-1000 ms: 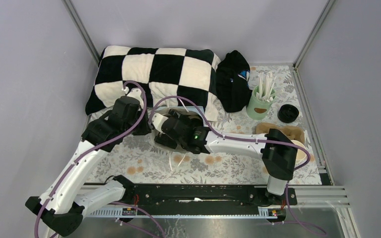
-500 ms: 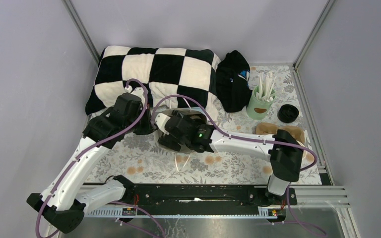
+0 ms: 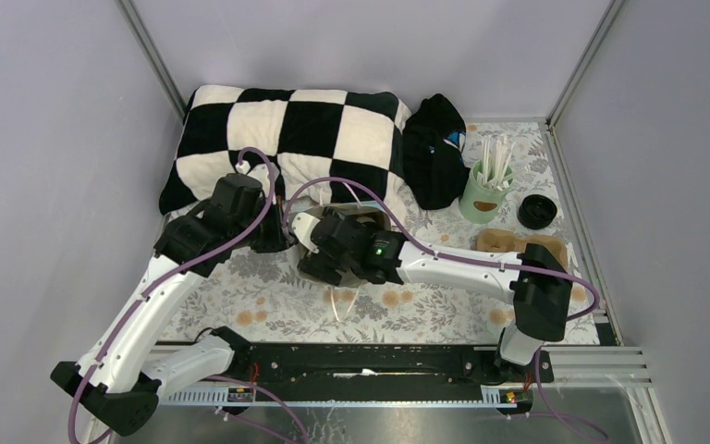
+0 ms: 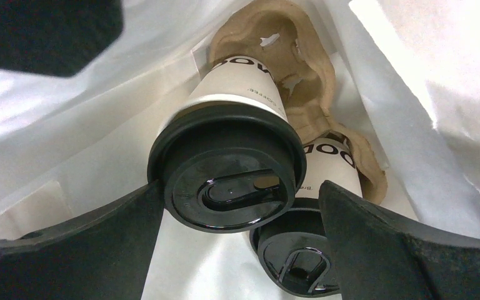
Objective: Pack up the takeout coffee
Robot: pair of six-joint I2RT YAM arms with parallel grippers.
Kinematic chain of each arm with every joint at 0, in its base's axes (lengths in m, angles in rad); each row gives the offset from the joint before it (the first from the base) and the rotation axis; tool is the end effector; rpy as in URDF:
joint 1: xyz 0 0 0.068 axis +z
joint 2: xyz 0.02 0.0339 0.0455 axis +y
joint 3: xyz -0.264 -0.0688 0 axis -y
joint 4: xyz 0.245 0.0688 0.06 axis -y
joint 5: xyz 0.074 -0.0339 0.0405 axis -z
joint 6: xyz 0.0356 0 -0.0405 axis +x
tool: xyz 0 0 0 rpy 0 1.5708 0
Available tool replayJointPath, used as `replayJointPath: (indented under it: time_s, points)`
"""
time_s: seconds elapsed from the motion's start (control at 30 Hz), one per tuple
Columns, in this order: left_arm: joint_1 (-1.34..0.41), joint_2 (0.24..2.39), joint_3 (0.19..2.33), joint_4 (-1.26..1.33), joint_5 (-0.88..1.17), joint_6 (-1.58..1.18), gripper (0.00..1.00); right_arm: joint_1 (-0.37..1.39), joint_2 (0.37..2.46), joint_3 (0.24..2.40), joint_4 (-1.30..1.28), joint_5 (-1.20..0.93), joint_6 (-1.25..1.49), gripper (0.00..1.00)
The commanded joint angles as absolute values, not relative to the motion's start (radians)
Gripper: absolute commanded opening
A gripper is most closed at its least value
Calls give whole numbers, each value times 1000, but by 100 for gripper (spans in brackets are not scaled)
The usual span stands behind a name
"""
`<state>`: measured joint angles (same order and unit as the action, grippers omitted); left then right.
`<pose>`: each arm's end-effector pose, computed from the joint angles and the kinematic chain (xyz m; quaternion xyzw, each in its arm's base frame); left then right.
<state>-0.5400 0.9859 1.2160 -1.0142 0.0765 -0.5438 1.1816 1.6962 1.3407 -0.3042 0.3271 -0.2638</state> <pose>0.1501 -0.0931 0.3706 0.0129 0.9230 -0.2278 0.3099 0.1581 0.3553 0.2804 -0.5323 0.7119 0.0612 0.4539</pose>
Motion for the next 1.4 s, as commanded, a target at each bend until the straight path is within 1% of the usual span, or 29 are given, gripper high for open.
replayJointPath:
  time_s: [0.0, 0.47, 0.8, 1.37]
  points:
    - [-538, 990, 1206, -943, 172, -554, 0, 1195, 1640, 1370, -268, 292, -262, 100]
    - [-520, 982, 1171, -938, 199, -544, 0, 1196, 1617, 1384, -275, 331, -262, 100]
    - [-518, 977, 1161, -934, 204, -537, 0, 1195, 1608, 1406, -293, 320, -254, 100]
    - [-500, 1021, 1237, -989, 164, -558, 0, 1195, 1546, 1415, -390, 269, -240, 100]
